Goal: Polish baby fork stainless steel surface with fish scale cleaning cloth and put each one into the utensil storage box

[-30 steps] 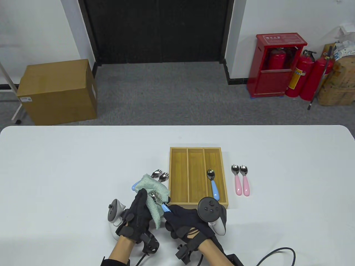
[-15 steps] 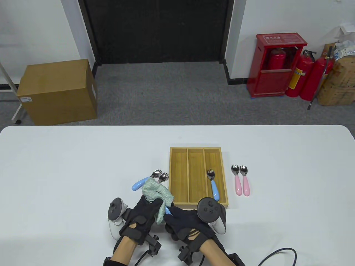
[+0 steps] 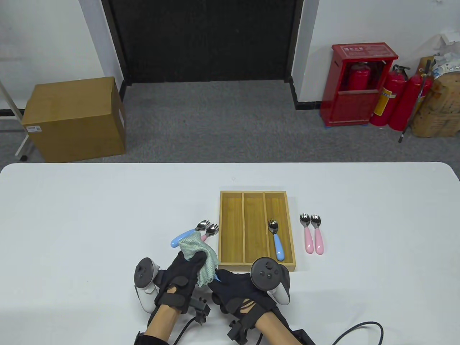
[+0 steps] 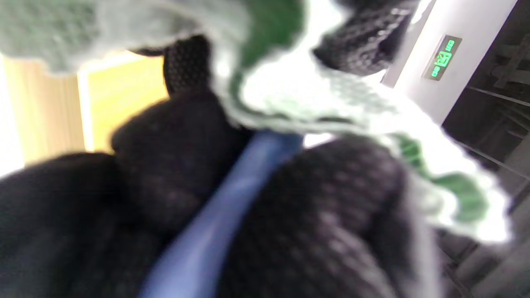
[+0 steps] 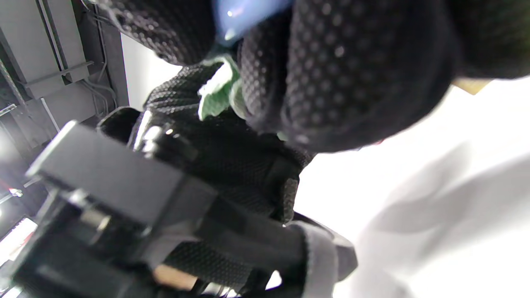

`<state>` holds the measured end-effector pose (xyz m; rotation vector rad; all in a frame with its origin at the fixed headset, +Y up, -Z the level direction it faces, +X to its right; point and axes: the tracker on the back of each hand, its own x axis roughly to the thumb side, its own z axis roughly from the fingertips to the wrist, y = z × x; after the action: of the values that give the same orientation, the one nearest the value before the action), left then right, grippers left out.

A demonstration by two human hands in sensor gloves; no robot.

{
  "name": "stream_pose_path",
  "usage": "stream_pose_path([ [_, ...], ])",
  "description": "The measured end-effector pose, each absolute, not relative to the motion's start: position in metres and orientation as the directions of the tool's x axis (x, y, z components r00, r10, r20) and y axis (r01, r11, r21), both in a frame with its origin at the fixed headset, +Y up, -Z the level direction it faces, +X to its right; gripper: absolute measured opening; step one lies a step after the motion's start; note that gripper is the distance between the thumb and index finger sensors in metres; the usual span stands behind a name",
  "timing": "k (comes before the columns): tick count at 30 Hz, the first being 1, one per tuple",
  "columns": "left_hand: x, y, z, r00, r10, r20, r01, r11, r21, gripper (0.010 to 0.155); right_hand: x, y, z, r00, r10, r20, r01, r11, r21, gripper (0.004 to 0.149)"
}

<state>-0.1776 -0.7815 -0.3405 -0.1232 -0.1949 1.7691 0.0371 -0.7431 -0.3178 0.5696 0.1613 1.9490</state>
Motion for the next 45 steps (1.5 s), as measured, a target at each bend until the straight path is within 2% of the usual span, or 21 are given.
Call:
stream_pose_path([
  [3,-0.172,-0.78,-0.341,-0.235,0.972,0.022,-0.941,-0.221,-0.257,0.052,0.042,-0.744,-0.321,-0.37,0.866,0.335,-0.81,-0.478,0.34,0.046],
  [6,-0.169,-0.78,-0.341,-0.217,0.976,0.024,-0.943,-0.204,-0.264,0.053,0.044,-0.746,-0.323,-0.365,0.875,0.319,-0.814,-0.466,0.347,0.046],
  [9,-0.172,-0.779,-0.34,-0.132,0.99,0.055,-0.975,-0.12,-0.185,0.051,0.044,-0.746,-0.323,-0.364,0.876,0.315,-0.816,-0.464,0.346,0.046],
  [15,-0.183,-0.778,-0.338,-0.066,0.996,0.057,-0.997,-0.063,-0.052,0.048,0.038,-0.75,-0.324,-0.34,0.892,0.299,-0.815,-0.438,0.379,0.048],
  [21,-0.197,-0.779,-0.338,-0.019,0.998,0.063,-0.999,-0.022,0.035,0.047,0.037,-0.751,-0.324,-0.369,0.875,0.315,-0.78,-0.475,0.407,0.052],
  [26,-0.208,-0.771,-0.332,0.11,0.989,0.103,-0.985,0.095,0.147,0.047,0.049,-0.744,-0.329,-0.417,0.841,0.346,-0.766,-0.53,0.365,0.05],
  [30,-0.213,-0.767,-0.33,0.2,0.969,0.141,-0.969,0.175,0.172,0.047,0.078,-0.734,-0.34,-0.418,0.83,0.37,-0.813,-0.523,0.254,0.048],
  [32,-0.212,-0.764,-0.329,0.214,0.964,0.155,-0.966,0.185,0.181,0.047,0.099,-0.726,-0.347,-0.4,0.841,0.364,-0.867,-0.476,0.147,0.048],
  [36,-0.207,-0.764,-0.329,0.208,0.964,0.165,-0.97,0.182,0.159,0.047,0.131,-0.716,-0.359,-0.431,0.834,0.343,-0.893,-0.448,-0.033,0.047],
  [41,-0.204,-0.764,-0.33,0.217,0.962,0.167,-0.971,0.195,0.138,0.047,0.161,-0.716,-0.379,-0.546,0.803,0.239,-0.836,-0.505,-0.215,0.045],
  [45,-0.205,-0.764,-0.33,0.209,0.964,0.163,-0.973,0.187,0.136,0.048,0.175,-0.72,-0.398,-0.693,0.717,0.077,-0.706,-0.652,-0.278,0.044],
])
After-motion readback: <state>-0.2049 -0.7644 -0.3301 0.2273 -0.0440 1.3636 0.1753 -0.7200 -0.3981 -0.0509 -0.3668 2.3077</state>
